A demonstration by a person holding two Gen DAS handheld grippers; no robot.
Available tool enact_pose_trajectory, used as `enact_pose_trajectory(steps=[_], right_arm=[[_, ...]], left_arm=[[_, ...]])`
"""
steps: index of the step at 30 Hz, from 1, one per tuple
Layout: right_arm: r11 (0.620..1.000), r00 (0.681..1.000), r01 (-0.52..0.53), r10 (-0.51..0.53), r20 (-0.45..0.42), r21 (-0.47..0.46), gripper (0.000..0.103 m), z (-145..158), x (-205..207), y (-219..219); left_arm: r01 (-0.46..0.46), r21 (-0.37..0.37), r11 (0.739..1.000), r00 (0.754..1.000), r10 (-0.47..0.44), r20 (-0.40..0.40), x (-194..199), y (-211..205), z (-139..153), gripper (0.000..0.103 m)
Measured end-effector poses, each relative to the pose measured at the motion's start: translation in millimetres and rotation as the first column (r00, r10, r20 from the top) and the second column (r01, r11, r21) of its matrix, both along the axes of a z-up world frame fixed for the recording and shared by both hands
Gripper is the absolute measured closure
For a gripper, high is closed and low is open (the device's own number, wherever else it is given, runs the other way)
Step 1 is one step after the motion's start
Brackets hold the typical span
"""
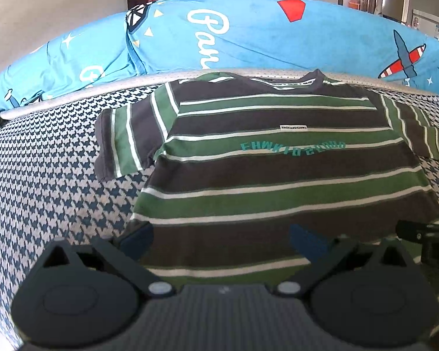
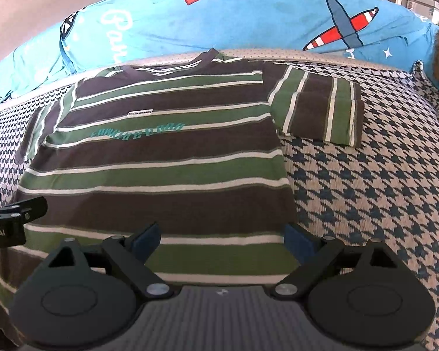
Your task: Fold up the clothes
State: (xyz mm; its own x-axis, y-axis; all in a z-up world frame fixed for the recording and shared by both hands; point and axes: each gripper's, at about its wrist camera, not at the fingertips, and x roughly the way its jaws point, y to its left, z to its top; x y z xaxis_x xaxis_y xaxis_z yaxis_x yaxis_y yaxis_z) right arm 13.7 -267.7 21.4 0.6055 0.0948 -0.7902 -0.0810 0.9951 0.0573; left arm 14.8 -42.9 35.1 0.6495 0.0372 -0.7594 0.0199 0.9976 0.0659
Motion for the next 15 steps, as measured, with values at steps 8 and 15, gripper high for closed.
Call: enact_pose_trajectory(steps=[8,15], right_arm=[[1.0,1.0,0.02,-0.02,0.019,-0.016,0.011,1.1,11.7,-5.5],[0.994,0.994,0.107,-0.107,0.036,0.004,0.011,4.2,29.1,-31.1]], left_arm=[[0.011,0.017,1.0,1.0,-0.011,0.014,20.5,3.6,5.4,0.0],[0.01,0.027,1.0,0.999,-0.011,0.031,44.5,13.0,13.2,0.0]])
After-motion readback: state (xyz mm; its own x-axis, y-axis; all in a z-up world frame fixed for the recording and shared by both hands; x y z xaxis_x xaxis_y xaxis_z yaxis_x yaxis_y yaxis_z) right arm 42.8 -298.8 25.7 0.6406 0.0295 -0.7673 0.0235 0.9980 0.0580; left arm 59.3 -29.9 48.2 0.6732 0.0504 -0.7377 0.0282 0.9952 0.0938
